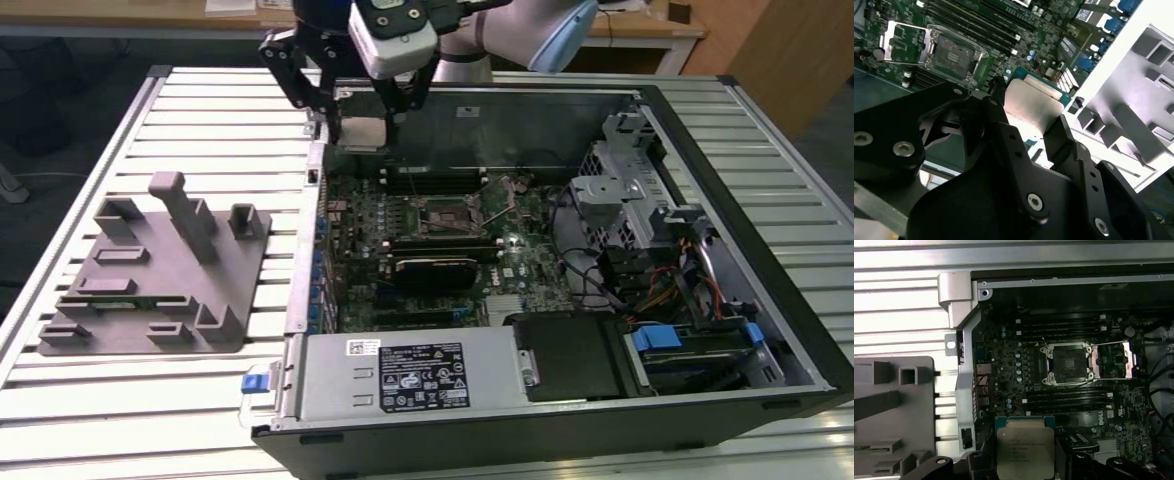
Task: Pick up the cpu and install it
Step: 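Pick up the cpu and move it towards the insertion slot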
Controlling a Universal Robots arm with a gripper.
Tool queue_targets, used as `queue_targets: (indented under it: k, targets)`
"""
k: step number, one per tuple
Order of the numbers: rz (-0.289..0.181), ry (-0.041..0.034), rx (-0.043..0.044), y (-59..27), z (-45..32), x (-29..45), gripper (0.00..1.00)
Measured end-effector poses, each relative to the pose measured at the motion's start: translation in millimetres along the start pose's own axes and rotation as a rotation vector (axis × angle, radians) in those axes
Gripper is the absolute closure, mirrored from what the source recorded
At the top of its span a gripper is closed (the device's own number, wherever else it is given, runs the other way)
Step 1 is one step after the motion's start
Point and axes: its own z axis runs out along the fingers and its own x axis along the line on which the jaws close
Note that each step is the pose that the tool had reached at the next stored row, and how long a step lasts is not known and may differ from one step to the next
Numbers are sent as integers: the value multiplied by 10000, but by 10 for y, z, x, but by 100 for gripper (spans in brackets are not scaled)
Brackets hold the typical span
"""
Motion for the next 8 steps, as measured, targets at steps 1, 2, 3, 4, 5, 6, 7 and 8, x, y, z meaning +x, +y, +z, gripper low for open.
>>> queue_targets:
  k: [1, 2, 3, 4, 5, 6, 7, 8]
  targets:
    - [0, 1, 1, 2, 1, -30, 45]
    - [-1, 1, 1, 4, 2, -57, 45]
    - [-2, 1, 1, 6, 3, -85, 45]
    - [-2, 0, 0, 8, 5, -112, 45]
    - [-2, 1, 0, 10, 6, -141, 45]
    - [-1, 1, 0, 13, 8, -172, 45]
    - [0, 3, 0, 15, 9, -203, 45]
    - [-1, 6, 1, 18, 11, -238, 45]
